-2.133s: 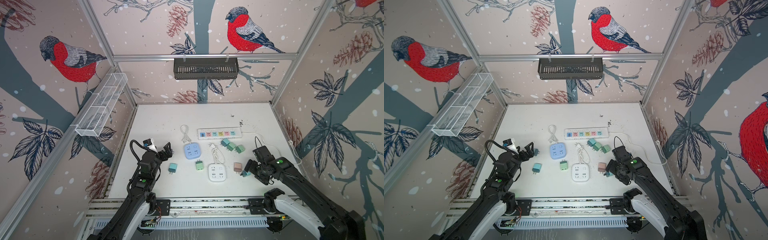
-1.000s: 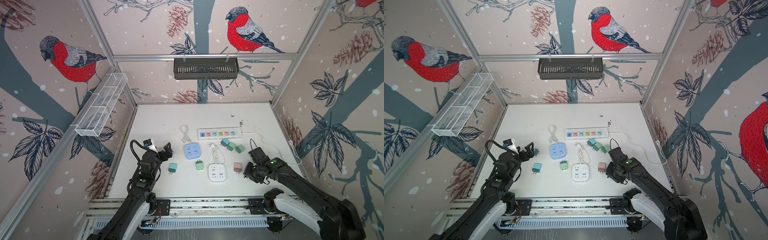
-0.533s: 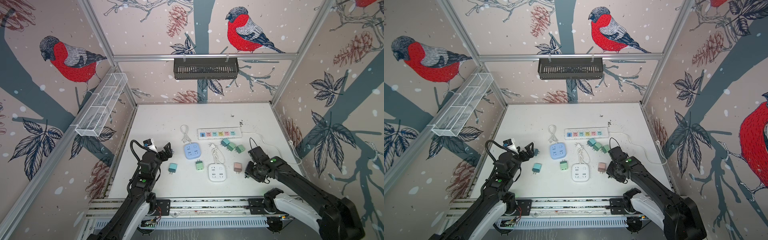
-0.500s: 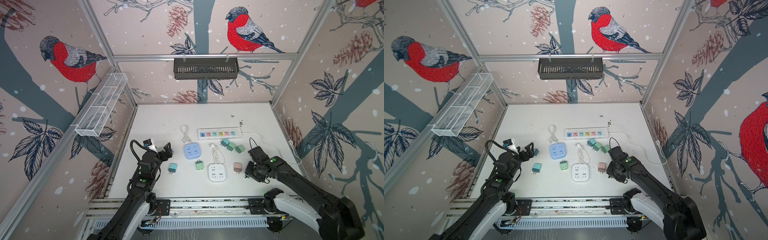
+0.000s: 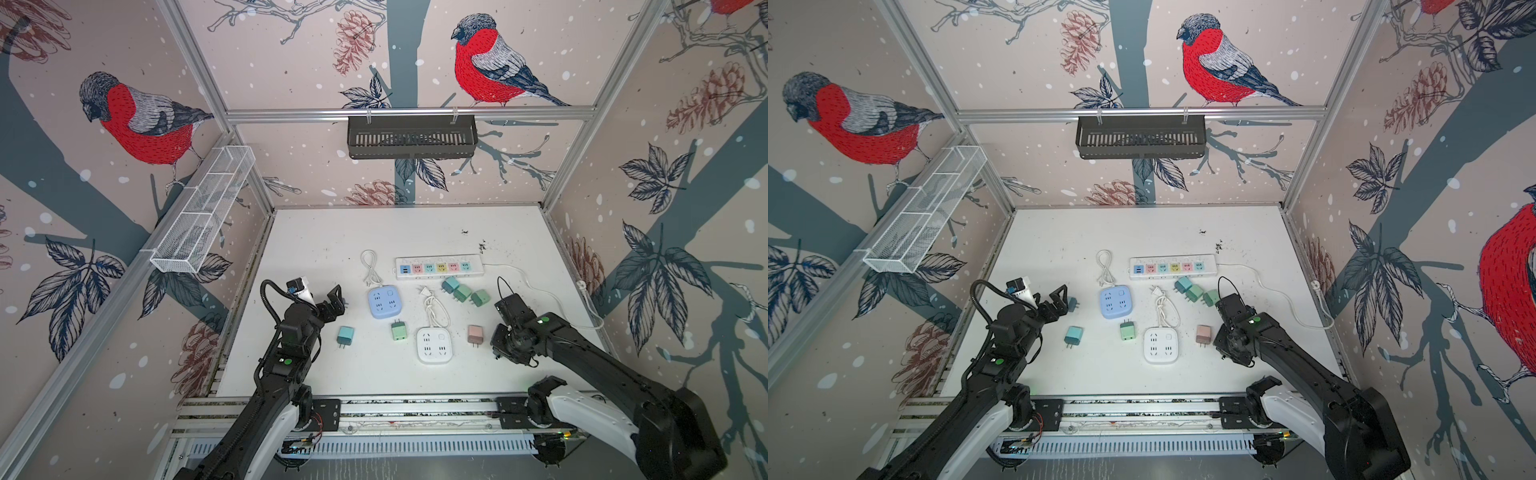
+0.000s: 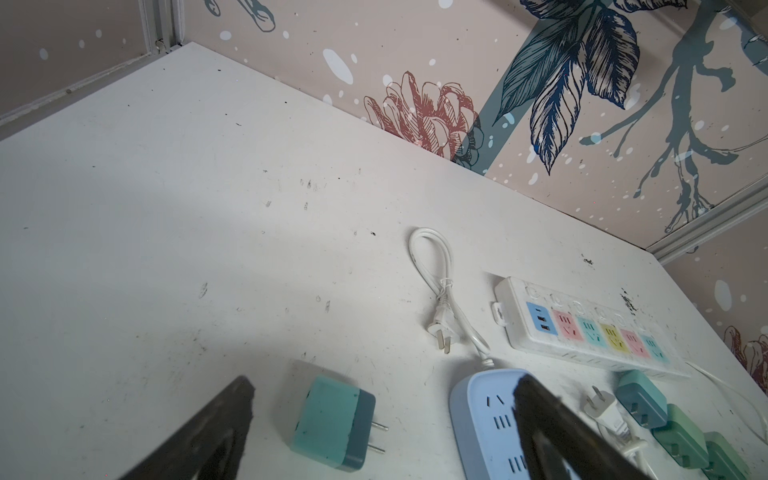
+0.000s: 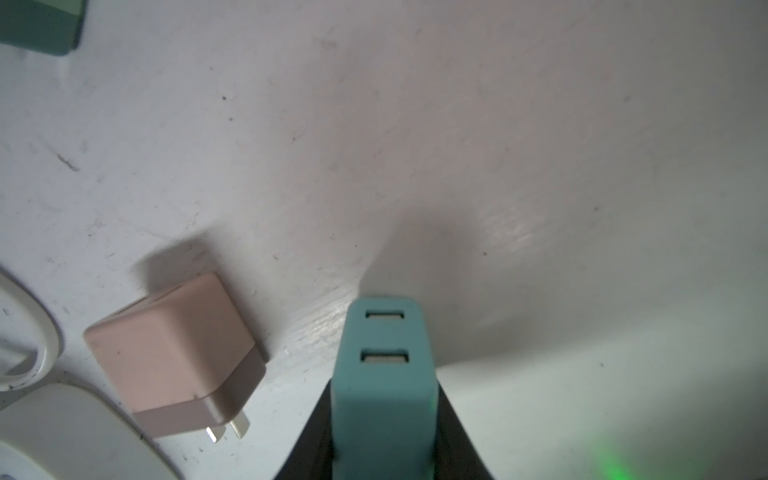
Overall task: Insert the plug
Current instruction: 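Lower the right gripper and grasp the teal two-port adapter, then lift the teal adapter toward the left gripper while the left gripper approaches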
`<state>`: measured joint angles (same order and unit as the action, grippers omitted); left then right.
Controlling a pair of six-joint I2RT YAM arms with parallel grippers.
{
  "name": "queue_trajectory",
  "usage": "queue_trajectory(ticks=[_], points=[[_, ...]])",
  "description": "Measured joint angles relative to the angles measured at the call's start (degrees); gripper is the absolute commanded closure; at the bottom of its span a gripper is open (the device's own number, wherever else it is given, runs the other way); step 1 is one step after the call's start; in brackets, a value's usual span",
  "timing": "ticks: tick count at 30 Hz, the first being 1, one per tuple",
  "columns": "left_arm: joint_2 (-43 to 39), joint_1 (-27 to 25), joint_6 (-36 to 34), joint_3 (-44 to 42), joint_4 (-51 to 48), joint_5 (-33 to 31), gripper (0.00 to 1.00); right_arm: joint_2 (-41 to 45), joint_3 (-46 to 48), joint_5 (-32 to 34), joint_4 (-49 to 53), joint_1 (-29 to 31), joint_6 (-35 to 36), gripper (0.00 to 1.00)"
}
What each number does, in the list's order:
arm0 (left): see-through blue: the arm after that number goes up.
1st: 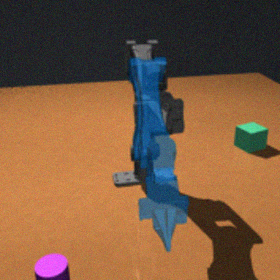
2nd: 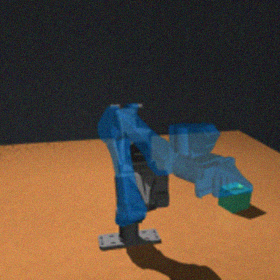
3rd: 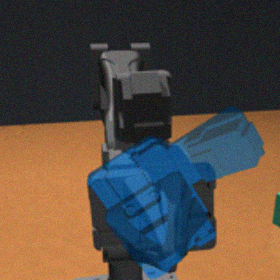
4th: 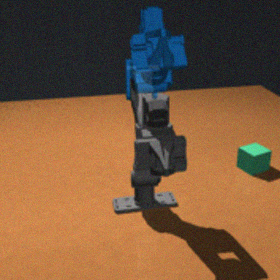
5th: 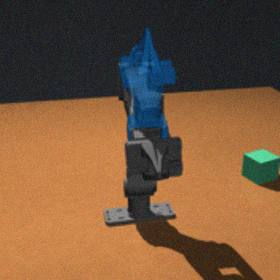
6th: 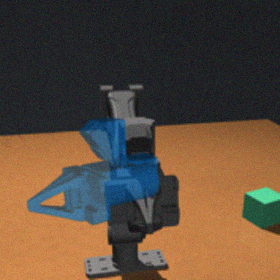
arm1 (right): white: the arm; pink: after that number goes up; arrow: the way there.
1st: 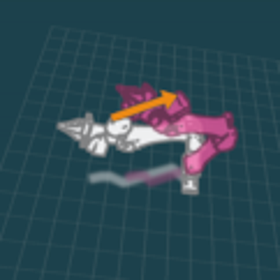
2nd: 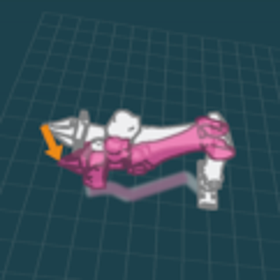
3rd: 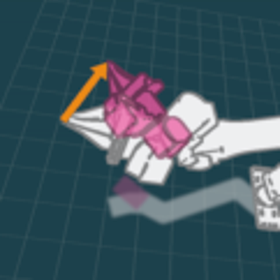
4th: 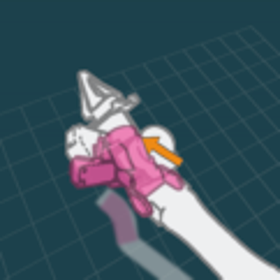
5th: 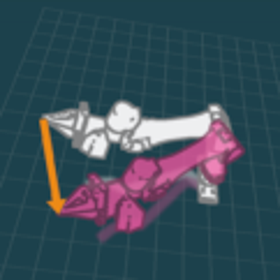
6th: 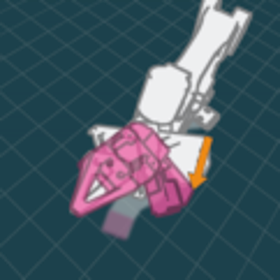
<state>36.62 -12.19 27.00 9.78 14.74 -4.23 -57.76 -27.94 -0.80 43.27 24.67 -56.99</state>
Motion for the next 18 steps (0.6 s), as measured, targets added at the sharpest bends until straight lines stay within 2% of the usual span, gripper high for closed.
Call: queue_trajectory(ticks=[6,9,14,18], points=[[-0.04,0.0,0.0,0.0,0.0,0.04,0.03,1.16,-0.11,1.25,0.13,0.35,0.37,0.89],[-0.13,0.0,0.0,0.0,0.02,0.22,0.03,3.85,-1.57,3.39,0.7,1.99,0.33,0.9],[-0.39,0.0,0.0,0.81,-0.39,1.27,0.03,7.85,-5.2,8.26,-0.52,6.58,0.31,0.95],[-1.75,0.0,0.74,2.8,-2.05,1.77,0.03,10.32,-7.17,13.73,-4.66,13.55,0.17,0.95]])
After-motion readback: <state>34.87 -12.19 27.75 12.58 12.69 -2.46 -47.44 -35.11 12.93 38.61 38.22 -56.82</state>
